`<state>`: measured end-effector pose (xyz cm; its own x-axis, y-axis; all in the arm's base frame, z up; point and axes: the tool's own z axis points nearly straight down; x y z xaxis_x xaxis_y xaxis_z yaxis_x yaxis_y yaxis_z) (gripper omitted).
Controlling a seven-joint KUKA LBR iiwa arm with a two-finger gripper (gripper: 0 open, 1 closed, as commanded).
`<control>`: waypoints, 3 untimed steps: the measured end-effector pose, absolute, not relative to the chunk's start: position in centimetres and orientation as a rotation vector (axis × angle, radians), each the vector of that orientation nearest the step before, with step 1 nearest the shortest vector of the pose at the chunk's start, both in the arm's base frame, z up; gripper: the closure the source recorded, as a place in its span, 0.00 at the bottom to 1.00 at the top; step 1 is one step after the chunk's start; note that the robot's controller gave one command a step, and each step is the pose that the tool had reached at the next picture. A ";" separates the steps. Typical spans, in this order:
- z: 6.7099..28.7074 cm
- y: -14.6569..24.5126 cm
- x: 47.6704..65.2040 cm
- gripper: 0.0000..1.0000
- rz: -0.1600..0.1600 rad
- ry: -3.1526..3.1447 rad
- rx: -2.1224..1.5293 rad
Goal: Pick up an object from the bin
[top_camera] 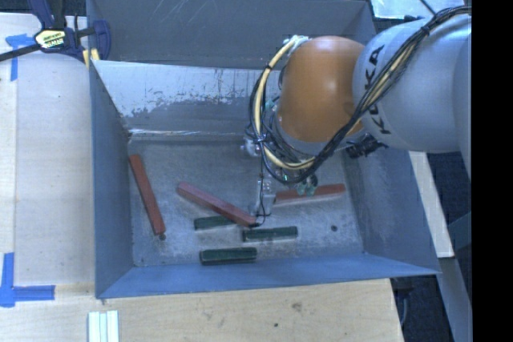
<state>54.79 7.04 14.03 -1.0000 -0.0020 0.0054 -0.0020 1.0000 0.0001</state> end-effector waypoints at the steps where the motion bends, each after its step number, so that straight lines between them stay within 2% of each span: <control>1: 14.5 7.0 55.0 0.00 -0.001 -3.145 0.000; 2: 12.2 8.6 53.4 0.00 0.002 -3.151 0.126; 3: 7.0 12.3 52.3 1.00 -0.001 -3.139 0.163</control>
Offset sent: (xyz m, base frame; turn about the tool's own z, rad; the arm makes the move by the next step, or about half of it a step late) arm -0.0512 0.0535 -0.0703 -0.2350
